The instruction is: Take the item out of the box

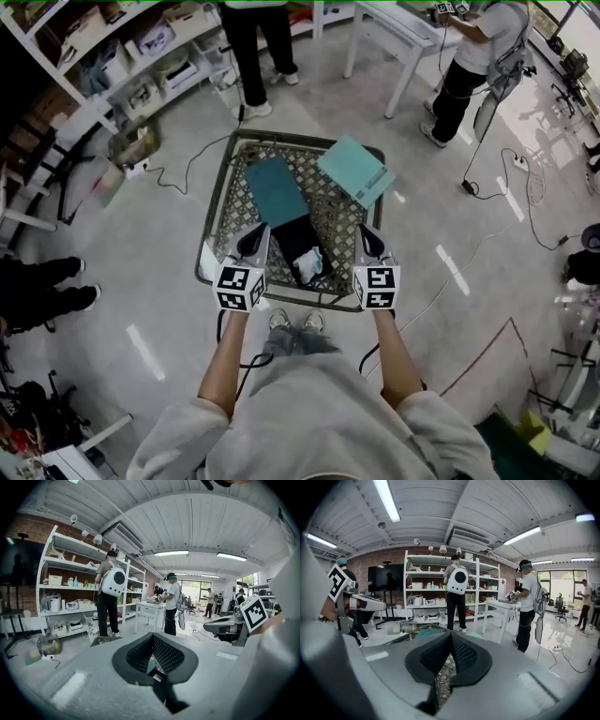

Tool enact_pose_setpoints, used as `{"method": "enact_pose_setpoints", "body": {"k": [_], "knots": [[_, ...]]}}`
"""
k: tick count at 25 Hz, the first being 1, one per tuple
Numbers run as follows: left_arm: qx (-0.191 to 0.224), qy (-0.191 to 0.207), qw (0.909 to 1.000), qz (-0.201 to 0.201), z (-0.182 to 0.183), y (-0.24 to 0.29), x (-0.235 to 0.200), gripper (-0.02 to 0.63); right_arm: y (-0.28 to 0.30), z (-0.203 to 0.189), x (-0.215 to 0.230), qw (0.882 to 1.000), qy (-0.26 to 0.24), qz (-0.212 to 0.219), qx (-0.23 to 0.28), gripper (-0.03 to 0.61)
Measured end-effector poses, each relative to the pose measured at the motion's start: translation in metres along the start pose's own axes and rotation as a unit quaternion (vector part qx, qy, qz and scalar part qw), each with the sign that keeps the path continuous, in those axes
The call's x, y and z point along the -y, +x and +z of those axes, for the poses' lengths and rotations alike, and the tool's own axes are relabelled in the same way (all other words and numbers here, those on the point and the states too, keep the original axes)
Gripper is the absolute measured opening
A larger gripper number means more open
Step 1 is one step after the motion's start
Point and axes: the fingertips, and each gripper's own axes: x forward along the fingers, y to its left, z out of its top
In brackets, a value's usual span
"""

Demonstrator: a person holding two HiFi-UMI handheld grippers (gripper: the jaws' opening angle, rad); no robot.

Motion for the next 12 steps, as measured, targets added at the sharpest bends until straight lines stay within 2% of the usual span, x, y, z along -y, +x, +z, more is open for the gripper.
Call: {"method": "enact_pose_setpoints", "body": {"k": [12], "knots": [[-0.048, -0.027, 0.9982, -0.023, -0.062, -0.007, -0.004, 0.005, -0.001, -0.066, -0.035, 0.998, 0.02, -0.003, -0.067, 0.0]]}}
